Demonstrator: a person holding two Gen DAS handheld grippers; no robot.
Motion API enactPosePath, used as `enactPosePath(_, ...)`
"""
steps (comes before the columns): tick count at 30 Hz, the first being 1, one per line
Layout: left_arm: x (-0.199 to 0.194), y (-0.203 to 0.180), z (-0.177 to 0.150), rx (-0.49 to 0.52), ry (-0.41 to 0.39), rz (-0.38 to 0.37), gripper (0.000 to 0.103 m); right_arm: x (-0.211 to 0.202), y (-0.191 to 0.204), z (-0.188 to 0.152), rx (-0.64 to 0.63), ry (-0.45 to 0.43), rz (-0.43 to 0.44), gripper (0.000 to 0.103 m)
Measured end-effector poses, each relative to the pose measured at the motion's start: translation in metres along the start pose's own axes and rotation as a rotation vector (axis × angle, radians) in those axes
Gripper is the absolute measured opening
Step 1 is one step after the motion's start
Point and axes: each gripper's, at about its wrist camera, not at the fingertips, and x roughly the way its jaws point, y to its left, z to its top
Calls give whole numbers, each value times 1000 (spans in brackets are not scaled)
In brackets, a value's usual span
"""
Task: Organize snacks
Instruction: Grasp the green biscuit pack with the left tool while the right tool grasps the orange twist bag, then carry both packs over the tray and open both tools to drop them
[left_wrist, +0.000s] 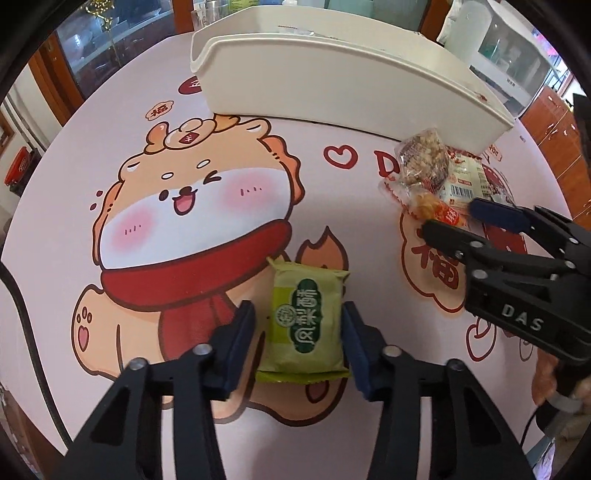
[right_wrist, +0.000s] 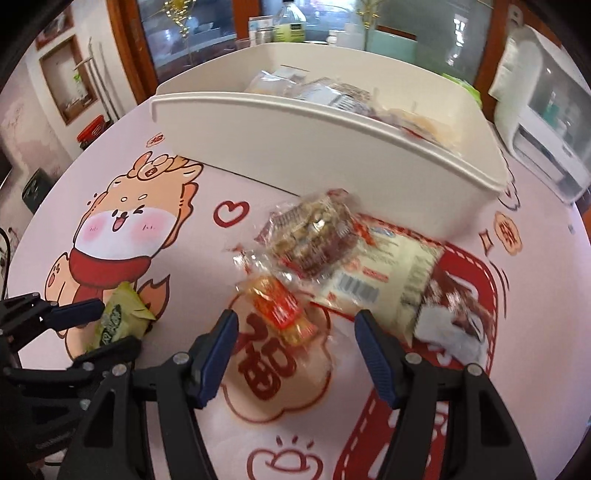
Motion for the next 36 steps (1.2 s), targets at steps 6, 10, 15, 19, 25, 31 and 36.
enactPosePath(6,-4,16,9,-19,3,-72,35,11,15,3,-64,27,27,25)
enactPosePath(10,-2,20,12,-22,6,-97,35,7,19,1,-39,43,61,22)
enactPosePath(15,-11,24,16,-19,3,-114,35,-6,16,-8,65,38,152,22)
enactPosePath(19,-33,28,21,10,-27,-122,35,-28,13,-17,162,14,224,22)
enactPosePath(25,-76,25,47,74,-86,-137,35,-65,18,-12,214,-46,222,22)
enactPosePath(31,-132,18,95,164,-196,-147,35,-114,13,20,257,-174,172,22)
enactPosePath(36,-185,9,156,232,-321,-151,35,-155,2,65,320,-294,99,22)
